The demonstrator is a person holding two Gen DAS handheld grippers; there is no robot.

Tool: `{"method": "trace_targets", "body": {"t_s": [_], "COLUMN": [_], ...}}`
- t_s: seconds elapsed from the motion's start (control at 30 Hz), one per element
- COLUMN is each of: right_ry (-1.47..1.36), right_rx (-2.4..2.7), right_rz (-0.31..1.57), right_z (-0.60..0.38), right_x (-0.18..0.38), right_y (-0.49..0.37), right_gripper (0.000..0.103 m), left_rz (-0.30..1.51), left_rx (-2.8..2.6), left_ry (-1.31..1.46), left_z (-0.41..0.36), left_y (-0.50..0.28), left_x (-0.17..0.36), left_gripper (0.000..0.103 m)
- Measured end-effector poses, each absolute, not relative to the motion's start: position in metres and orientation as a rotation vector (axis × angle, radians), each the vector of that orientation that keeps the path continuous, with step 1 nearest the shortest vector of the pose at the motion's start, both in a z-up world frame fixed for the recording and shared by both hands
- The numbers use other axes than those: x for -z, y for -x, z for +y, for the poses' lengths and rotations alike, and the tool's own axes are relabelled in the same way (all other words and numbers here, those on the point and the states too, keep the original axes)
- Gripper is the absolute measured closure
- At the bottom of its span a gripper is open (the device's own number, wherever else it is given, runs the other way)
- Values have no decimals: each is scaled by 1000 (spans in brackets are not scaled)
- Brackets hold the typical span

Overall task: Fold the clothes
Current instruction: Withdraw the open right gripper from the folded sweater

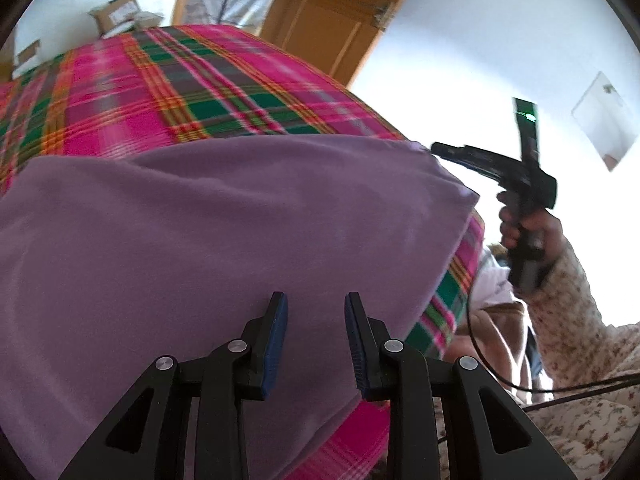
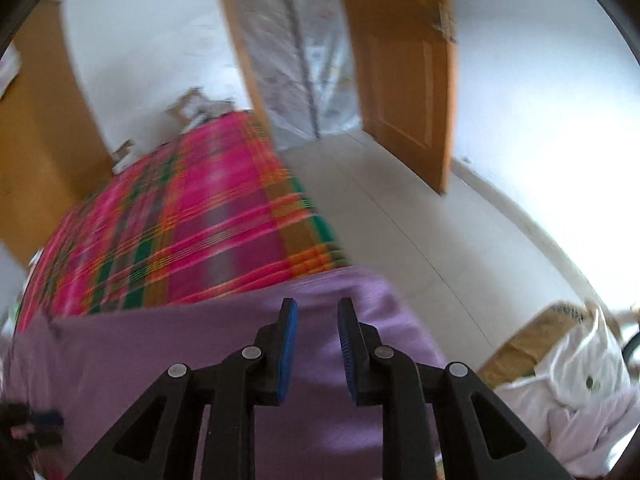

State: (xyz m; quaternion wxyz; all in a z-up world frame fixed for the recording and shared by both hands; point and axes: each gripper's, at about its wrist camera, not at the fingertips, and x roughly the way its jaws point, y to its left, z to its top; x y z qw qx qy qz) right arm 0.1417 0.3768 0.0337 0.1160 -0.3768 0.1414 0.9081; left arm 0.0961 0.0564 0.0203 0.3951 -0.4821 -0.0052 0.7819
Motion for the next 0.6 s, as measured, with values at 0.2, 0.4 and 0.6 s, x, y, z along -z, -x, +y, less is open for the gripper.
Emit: {"method": "trace_targets", "body": {"t_s": [0.2,0.4,0.6], "right_ry": [1150,1145,1123], "right_rx": [-2707,-2698,-2805], "right_rz": [258,237,265], "right_z": [334,316,280], "right_x": [-26,-21,-32], "right_y": [-160,-175,-183], "right_gripper": [81,80,78], "left_rz": [-58,-107,-151], "left_rx": [-2036,-2063,-2081], "left_ry": [1223,1210,1195], "left_z": [28,2,-21], "left_y": [-112,-130,-149], "left_x": [-17,-14,-12], "left_gripper": [73,73,73]}}
